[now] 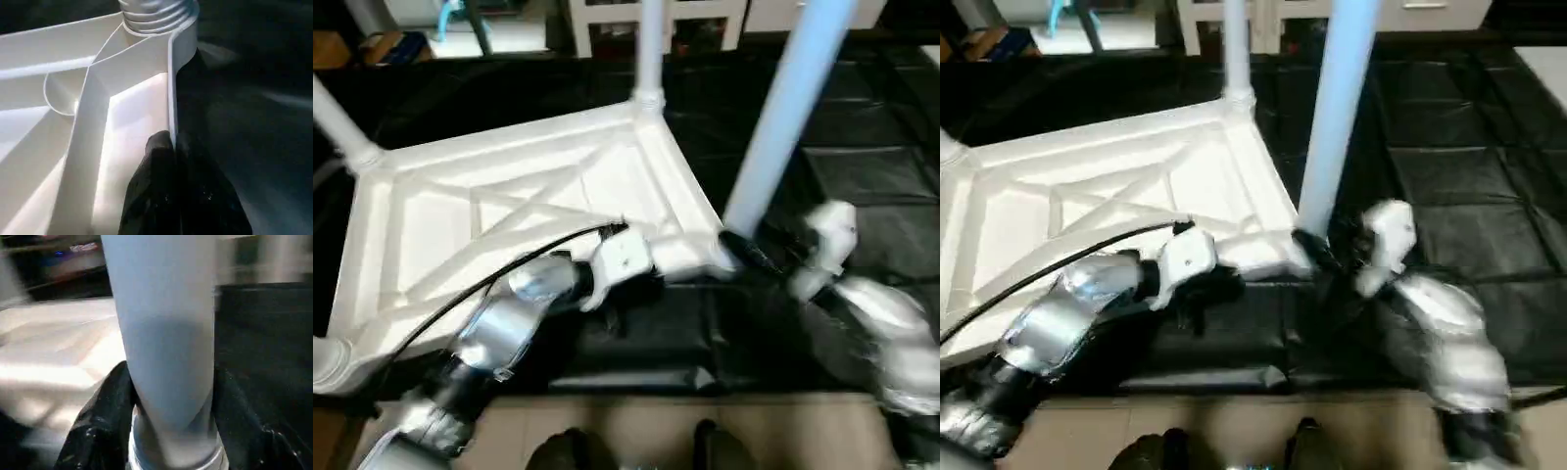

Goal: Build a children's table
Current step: Rotate leg to tighten

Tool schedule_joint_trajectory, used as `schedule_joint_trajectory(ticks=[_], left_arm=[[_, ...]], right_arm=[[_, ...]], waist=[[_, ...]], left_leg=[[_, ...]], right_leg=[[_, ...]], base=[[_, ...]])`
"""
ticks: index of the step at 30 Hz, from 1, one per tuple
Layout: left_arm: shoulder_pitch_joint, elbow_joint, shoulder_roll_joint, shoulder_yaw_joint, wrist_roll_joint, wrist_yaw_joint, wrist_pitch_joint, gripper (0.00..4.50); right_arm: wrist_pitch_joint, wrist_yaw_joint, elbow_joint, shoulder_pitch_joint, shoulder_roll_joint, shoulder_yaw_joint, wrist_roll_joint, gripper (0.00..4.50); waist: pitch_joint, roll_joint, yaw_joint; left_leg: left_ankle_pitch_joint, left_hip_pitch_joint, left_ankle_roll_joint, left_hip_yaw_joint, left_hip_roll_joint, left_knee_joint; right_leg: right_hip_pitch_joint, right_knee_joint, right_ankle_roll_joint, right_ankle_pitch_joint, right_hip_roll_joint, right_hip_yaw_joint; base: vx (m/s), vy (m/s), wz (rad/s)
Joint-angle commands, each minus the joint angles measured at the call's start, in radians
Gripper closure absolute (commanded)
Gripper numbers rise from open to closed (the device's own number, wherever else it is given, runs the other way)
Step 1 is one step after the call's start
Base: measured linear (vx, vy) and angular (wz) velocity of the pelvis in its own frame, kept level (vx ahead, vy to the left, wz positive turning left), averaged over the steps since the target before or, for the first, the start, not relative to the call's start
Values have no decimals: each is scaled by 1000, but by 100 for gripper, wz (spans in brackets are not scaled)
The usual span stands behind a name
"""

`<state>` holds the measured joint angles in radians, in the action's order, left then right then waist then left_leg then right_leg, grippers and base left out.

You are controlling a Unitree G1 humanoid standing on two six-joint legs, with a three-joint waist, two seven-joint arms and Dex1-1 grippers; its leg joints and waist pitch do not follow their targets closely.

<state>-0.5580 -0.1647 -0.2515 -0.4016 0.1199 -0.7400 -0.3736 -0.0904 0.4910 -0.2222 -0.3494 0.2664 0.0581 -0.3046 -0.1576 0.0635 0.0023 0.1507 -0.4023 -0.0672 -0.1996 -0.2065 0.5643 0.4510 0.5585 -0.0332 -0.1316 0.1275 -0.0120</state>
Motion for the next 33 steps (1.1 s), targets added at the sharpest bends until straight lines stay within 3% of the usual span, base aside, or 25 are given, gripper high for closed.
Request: schedule_joint_trajectory(ticks=[1, 2, 3, 4, 5, 8, 11, 12, 14, 15, 16, 17, 18, 19, 21, 23, 24, 26, 27, 30, 33], left_arm=[[-11, -61, 90, -50, 44, 122, -66, 450], [-11, -61, 90, -50, 44, 122, -66, 450], [-54, -114, 188, -43, 46, 204, -90, 450], [-67, -131, 222, -39, 44, 227, -94, 450], [-77, -144, 242, -44, 44, 231, -86, 450], [-90, -161, 251, -65, 45, 209, -46, 450], [-80, -151, 202, -70, 59, 162, -6, 450], [-65, -141, 160, -73, 61, 127, 18, 450], [-57, -136, 139, -76, 61, 106, 33, 450], [-25, -115, 71, -90, 49, 23, 135, 450], [-18, -107, 57, -93, 44, 1, 158, 450], [-1, -90, 28, -100, 31, -43, 199, 450], [22, -62, -16, -107, 11, -103, 248, 450], [29, -52, -23, -105, 3, -115, 247, 450], [68, 10, -63, -89, -52, -183, 240, 450], [90, 46, -87, -79, -86, -217, 237, 450], [118, 91, -119, -67, -121, -257, 240, 450], [140, 125, -140, -56, -152, -288, 236, 450], [150, 139, -150, -51, -165, -301, 236, 450], [163, 157, -166, -46, -184, -316, 241, 450], [171, 167, -171, -40, -187, -323, 240, 450]], right_arm=[[-33, -355, -208, -21, -56, 72, 89, 256], [-33, -355, -208, -21, -56, 72, 89, 256], [27, -558, -313, -87, -135, 139, 80, 257], [51, -614, -350, -110, -160, 158, 75, 257], [72, -643, -379, -129, -173, 163, 77, 257], [124, -605, -420, -168, -199, 159, 58, 257], [149, -418, -406, -184, -191, 116, 54, 257], [156, -307, -360, -167, -161, 79, 60, 257], [158, -255, -334, -155, -144, 59, 63, 257], [167, -140, -234, -112, -87, 27, 41, 257], [164, -120, -212, -103, -75, 25, 33, 257], [157, -74, -165, -83, -46, 18, 14, 201], [141, -2, -98, -54, 4, 5, -18, 201], [136, 22, -83, -46, 20, 0, -25, 187], [78, 173, 27, 17, 123, -24, -84, 178], [38, 272, 89, 61, 186, -26, -108, 154], [-10, 380, 152, 120, 270, -14, -128, 146], [-60, 417, 188, 158, 322, 0, -148, 142], [-79, 430, 203, 174, 343, 3, -158, 135], [-98, 447, 221, 195, 368, 6, -185, 122], [-91, 449, 215, 195, 366, 8, -195, 122]], waist=[[58, -14, -1], [53, -11, -3], [54, -3, -5], [53, -3, -12], [57, -6, -12], [57, -9, -14], [56, -14, -11], [56, -17, -12], [58, -16, -9], [59, -15, -9], [60, -15, -4], [63, -16, -2], [59, -14, -2], [62, -17, 3], [61, -9, 10], [64, -7, 21], [67, -3, 24], [74, -3, 36], [73, -1, 36], [70, -1, 39], [63, -4, 37]], left_leg=[[425, 20, -11, 6, 11, -83], [440, 22, -16, 5, 11, -82], [467, 28, -23, 8, 11, -83], [488, 26, -28, 9, 14, -84], [491, 22, -24, 15, 16, -87], [508, 20, 0, 12, 15, -89], [497, 18, 27, 8, 14, -91], [487, 14, 30, 8, 14, -91], [461, 15, 42, 7, 10, -91], [434, 14, 48, 4, 8, -90], [418, 15, 58, 6, 9, -89], [369, 13, 78, 0, 4, -86], [368, 14, 85, -1, 5, -87], [360, 18, 91, -3, 2, -84], [321, 21, 101, -5, 0, -80], [278, 31, 123, -13, -5, -73], [221, 24, 137, -9, -4, -71], [114, 22, 183, -11, -3, -60], [97, 22, 192, -12, -1, -58], [99, 23, 204, -13, -2, -57], [162, 23, 176, -13, -4, -64]], right_leg=[[-39, -75, 125, -518, -16, -14], [-30, -78, 117, -537, -17, -13], [-26, -84, 103, -563, -16, -15], [-23, -88, 97, -572, -16, -20], [-36, -89, 84, -553, -17, -28], [-34, -94, 88, -483, -23, -29], [-37, -92, 109, -442, -24, -28], [-40, -90, 113, -433, -23, -27], [-42, -88, 130, -399, -20, -23], [-43, -83, 152, -364, -19, -20], [-47, -85, 153, -352, -20, -21], [-48, -75, 182, -286, -18, -15], [-48, -76, 186, -285, -20, -15], [-47, -73, 194, -285, -19, -12], [-50, -65, 219, -236, -20, -9], [-44, -61, 243, -174, -21, -4], [-55, -50, 257, -116, -22, -6], [-58, -33, 287, 23, -23, -5], [-58, -32, 292, 39, -24, -5], [-59, -35, 291, -1, -18, -6], [-57, -45, 266, -126, -14, -6]], base=[[-69, 10, -6], [-61, 17, -4], [-56, 20, -4], [-56, 20, -4], [0, 0, 0], [0, 0, 0], [0, 0, 0], [0, 0, 0], [0, 0, 0], [0, 0, 0], [0, 0, 0], [0, 0, 0], [50, -23, 5], [50, -23, 5], [67, -18, 9], [80, -10, 11], [83, 6, 2], [85, 10, 2], [65, 7, 1], [22, 2, 0], [0, 0, 0]])
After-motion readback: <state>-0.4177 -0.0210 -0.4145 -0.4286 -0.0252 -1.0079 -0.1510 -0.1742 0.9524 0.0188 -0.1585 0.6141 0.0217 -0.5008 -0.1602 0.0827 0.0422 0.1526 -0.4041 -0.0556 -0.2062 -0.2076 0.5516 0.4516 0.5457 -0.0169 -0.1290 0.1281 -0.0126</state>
